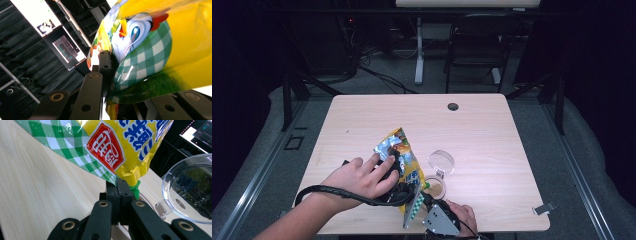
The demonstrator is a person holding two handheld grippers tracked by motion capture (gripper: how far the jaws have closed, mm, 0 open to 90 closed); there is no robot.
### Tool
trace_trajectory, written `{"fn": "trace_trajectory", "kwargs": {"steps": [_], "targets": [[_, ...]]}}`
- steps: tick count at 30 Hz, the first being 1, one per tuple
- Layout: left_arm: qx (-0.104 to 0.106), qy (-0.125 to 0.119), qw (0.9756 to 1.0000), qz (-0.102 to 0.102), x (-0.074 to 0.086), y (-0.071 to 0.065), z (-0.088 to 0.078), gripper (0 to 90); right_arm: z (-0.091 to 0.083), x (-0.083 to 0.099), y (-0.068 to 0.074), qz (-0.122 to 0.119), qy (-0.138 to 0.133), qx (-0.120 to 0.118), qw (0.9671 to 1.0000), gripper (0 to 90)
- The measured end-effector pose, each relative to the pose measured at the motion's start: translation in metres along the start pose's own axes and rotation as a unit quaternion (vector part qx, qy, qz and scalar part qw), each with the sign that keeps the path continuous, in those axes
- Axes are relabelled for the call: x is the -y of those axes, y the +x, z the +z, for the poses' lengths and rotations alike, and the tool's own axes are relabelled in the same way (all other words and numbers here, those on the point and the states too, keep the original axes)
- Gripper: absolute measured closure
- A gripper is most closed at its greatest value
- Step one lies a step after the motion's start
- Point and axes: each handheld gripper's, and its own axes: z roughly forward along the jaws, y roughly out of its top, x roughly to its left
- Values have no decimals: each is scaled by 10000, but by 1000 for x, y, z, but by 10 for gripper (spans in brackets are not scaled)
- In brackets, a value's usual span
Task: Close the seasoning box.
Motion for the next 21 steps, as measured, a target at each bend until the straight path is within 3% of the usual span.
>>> {"fn": "trace_trajectory", "kwargs": {"steps": [21], "targets": [[-56,-62,10000,-9,-3,5,0,820,0,1,-1,89,-25,-11,10000,897]]}}
